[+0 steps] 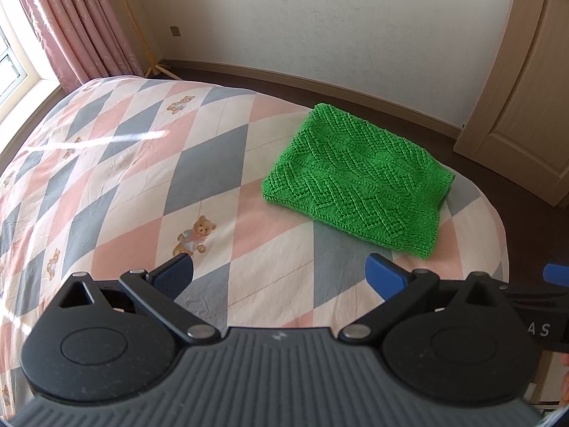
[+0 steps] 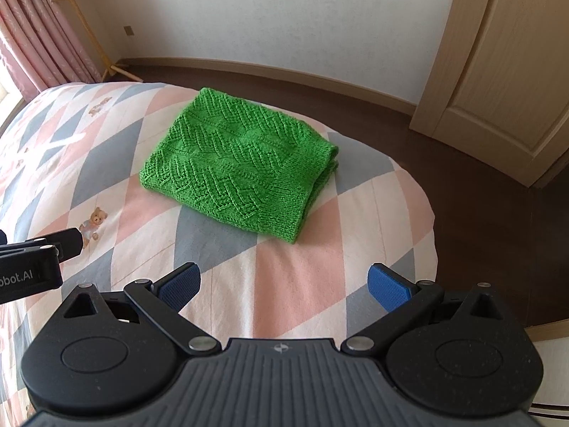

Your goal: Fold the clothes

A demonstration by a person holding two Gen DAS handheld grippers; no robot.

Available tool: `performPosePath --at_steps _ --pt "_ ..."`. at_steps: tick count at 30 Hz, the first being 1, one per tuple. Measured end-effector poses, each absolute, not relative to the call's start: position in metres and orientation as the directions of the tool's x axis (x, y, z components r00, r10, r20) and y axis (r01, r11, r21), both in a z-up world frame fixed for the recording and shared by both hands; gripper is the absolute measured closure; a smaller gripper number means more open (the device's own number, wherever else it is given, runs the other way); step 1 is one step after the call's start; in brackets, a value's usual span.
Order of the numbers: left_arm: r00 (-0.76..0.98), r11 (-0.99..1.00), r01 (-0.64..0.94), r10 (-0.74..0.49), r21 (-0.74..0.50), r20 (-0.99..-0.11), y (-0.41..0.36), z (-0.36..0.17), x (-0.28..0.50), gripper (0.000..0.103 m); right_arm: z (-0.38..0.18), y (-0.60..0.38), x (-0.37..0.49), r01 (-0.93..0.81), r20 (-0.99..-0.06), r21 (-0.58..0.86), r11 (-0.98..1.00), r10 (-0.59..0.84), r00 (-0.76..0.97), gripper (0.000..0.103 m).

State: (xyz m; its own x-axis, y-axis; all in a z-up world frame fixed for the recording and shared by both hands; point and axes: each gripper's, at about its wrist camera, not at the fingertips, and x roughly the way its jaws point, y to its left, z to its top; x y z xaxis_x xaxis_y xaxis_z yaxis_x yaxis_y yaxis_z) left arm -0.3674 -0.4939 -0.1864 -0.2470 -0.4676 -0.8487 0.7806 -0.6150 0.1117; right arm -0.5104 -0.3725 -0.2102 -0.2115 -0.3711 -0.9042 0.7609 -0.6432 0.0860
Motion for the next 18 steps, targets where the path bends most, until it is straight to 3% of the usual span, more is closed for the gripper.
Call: performPosePath --at_steps 18 --pt "-0.230 -0.633 0.766 -0.432 0.111 -0.872 -0.528 -0.220 -0.392 0.001 -0.235 -0.407 -0.531 0.767 -0.919 0.088 -0.636 -0.349 -0.184 0.000"
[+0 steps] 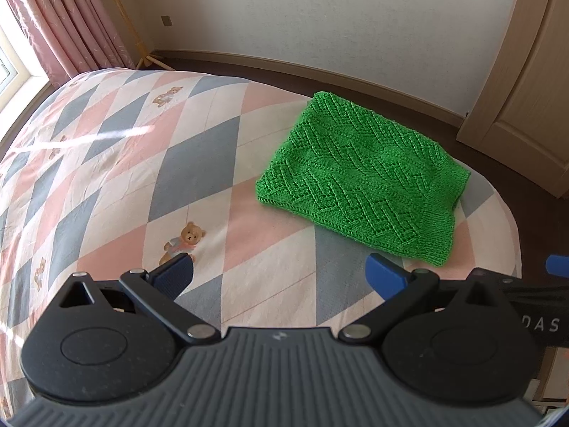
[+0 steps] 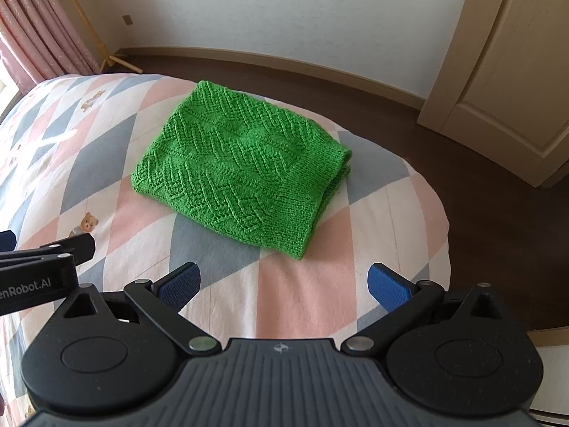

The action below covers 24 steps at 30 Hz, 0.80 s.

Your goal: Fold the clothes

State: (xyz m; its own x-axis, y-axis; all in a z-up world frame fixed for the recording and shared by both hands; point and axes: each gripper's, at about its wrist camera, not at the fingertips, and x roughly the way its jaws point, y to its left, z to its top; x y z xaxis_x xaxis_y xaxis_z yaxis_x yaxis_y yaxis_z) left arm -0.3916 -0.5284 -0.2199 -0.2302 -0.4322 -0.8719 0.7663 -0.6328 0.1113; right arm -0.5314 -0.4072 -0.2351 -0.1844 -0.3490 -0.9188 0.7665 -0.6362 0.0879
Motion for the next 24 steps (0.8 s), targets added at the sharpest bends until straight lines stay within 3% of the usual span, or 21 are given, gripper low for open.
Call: performPosePath --at_steps 24 --pt "-0.285 -0.635 0.770 -0.438 0.069 -0.853 -0.527 -0.207 -0.399 0.001 -0.226 -0.406 -0.539 0.766 -0.906 0.094 -0.636 -0.373 -0.199 0.000"
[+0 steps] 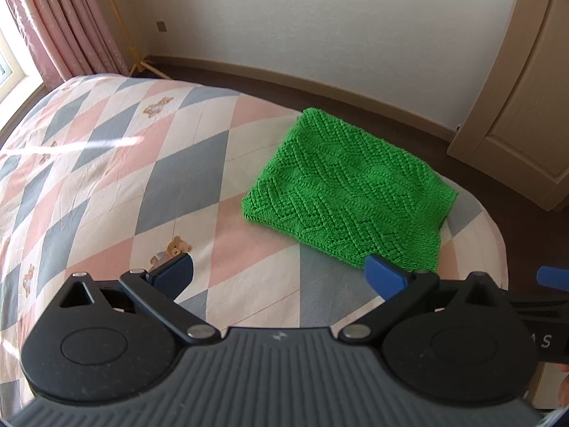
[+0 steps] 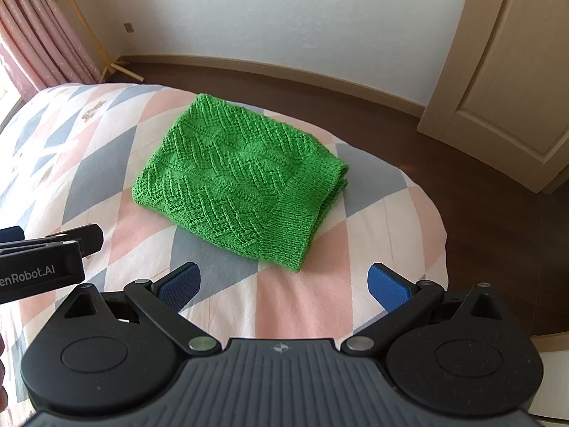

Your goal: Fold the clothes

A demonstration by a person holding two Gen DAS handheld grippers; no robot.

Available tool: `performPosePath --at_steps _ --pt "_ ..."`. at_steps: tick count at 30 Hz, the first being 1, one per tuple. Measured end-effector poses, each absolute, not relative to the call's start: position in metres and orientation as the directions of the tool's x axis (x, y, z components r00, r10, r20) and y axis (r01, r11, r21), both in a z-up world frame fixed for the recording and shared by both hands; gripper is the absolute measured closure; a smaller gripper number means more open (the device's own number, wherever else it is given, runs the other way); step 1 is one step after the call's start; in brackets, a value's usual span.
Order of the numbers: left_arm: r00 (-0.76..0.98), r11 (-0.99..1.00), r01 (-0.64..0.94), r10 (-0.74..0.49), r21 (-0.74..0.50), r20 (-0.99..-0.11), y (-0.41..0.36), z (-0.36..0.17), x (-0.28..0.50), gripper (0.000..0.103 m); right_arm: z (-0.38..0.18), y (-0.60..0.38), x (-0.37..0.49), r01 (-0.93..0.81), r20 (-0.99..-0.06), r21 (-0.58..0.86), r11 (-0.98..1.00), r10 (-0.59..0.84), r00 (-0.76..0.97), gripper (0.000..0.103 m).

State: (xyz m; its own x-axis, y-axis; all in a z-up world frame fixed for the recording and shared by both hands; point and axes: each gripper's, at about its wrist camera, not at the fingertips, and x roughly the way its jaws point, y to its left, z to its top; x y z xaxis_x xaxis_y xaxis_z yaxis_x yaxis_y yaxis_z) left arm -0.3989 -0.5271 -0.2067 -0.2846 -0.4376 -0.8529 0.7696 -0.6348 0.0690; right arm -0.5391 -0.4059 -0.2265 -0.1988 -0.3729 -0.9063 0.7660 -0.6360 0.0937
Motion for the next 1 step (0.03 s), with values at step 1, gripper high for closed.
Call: performPosePath --at_steps 1 --pt "-0.287 -0.635 0.770 -0.442 0.070 -0.850 -0.5244 -0.2039 -0.3975 0.001 -0.2242 -0.4036 -0.5377 0.766 -0.904 0.094 -0.636 -0.377 -0.202 0.000"
